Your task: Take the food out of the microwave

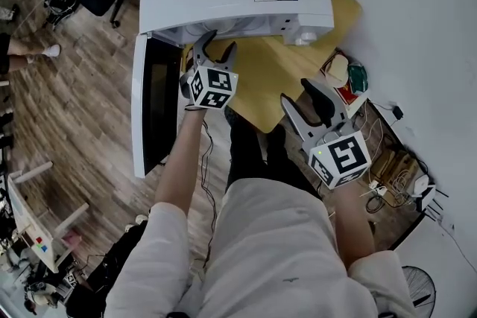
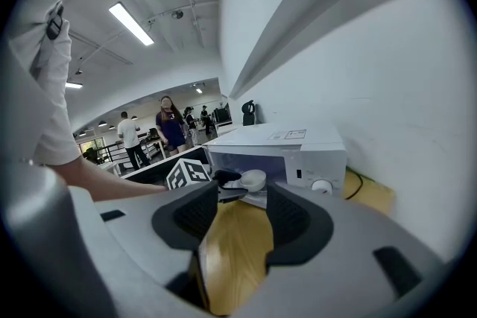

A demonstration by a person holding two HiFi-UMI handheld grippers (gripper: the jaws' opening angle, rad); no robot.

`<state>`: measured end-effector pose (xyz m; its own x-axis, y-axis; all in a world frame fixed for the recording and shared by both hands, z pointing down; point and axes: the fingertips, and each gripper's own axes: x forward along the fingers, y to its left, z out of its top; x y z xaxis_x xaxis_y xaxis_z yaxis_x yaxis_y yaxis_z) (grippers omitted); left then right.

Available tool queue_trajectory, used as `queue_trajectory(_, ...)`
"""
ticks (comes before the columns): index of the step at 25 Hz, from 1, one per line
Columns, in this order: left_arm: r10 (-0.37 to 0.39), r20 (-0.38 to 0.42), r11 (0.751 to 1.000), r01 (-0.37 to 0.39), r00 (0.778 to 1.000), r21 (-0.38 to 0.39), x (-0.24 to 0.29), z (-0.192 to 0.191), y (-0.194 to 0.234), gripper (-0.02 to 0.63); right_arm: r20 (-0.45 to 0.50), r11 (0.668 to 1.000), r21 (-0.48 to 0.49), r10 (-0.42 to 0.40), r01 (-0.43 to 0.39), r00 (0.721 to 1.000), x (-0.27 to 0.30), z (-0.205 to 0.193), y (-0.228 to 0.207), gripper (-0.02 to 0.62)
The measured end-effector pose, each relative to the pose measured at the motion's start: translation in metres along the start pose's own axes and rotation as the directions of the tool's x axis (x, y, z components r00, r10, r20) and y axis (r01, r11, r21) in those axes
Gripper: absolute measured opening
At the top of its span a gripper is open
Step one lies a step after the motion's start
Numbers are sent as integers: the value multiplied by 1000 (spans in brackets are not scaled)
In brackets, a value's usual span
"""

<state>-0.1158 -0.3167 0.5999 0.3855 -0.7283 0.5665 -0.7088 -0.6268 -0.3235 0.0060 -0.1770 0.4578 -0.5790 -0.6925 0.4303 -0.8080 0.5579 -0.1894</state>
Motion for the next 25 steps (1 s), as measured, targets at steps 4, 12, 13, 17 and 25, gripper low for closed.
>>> queue_trajectory(4, 12, -26, 998, -10, 1000, 58, 14, -8, 4, 203, -4, 1000, 14, -11, 11, 1000, 2, -3, -5, 189)
queue_trajectory(12, 47, -70, 983, -33, 996, 181, 33, -21, 7, 202, -18, 999, 31, -29, 29, 999, 3, -12, -12, 189)
queue_trajectory(13, 51, -74, 980, -35, 996, 197, 34, -22, 7, 202, -20, 999, 33, -32, 32, 999, 2, -12, -12, 189)
queue_trajectory(17, 73, -80, 967, -51, 994, 249, 37, -25, 8, 202, -20, 999, 37, -39, 40, 999, -1, -14, -13, 189)
queue_trajectory(25, 136, -81, 924, -97, 987, 369, 44, -27, 15, 178, -35, 998, 46, -46, 47, 998, 0, -18, -14, 189)
